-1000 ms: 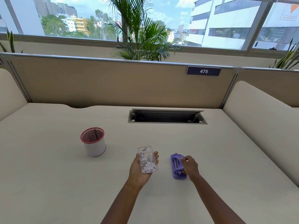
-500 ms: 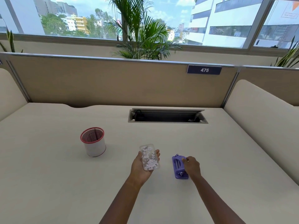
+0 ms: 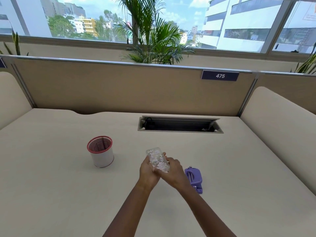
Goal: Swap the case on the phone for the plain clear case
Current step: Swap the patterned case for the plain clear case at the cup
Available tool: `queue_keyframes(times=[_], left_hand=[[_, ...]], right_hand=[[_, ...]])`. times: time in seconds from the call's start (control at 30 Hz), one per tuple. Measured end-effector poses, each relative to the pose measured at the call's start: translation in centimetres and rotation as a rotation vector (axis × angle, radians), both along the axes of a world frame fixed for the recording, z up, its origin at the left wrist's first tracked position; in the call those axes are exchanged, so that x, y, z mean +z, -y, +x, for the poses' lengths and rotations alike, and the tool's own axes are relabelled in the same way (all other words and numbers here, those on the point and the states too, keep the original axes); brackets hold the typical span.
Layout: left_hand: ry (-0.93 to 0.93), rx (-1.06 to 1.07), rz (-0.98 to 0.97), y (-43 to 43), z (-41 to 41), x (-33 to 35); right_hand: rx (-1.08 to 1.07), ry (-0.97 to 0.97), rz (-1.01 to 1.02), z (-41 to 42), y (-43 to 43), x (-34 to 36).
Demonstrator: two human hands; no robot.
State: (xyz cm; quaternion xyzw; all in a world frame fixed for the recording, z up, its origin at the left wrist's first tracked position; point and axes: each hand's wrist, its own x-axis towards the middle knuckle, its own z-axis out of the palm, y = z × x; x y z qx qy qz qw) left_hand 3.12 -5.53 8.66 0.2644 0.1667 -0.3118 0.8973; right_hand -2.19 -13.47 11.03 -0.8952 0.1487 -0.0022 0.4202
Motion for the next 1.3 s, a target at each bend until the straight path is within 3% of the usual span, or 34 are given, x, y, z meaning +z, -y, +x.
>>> queue_keyframes(times=[0.33, 0.47, 0.63, 0.73, 0.83, 0.9, 1.0, 1.13, 1.3], left_hand=[[0.064, 0.02, -0.008, -1.2, 0.3, -0.1], [0.124, 0.031, 0.123, -2.3, 1.1, -0.1], [0.321, 0.206, 0.77, -4.7, 1.8, 1.0], [0.614, 0.396, 1.257, -7.2, 2.8, 1.9], [0.797, 0.525, 1.612, -10.1, 4.3, 2.2], [0.837, 0.452, 1.817, -12.3, 5.5, 2.1], [0.783, 0.162, 2.006, -15.0, 7.2, 2.0], [0.729, -0.125, 2.059, -17.1, 8.6, 1.6], [0.741, -0.234, 2.043, -18.1, 9.4, 1.4]], right_hand=[[0.017, 0.032, -0.166, 1.5, -1.4, 0.1], [0.025, 0.055, -0.157, 2.5, -1.6, 0.5], [0.036, 0.118, -0.168, 4.3, -2.6, 1.1], [0.06, 0.137, -0.189, 5.5, -3.8, 1.6], [0.096, 0.152, -0.197, 6.7, -5.0, 2.0], [0.128, 0.155, -0.211, 7.5, -5.9, 2.2], [0.188, 0.155, -0.24, 8.7, -7.3, 2.6], [0.28, 0.161, -0.299, 10.2, -9.1, 3.2], [0.397, 0.139, -0.431, 11.9, -10.9, 4.1]])
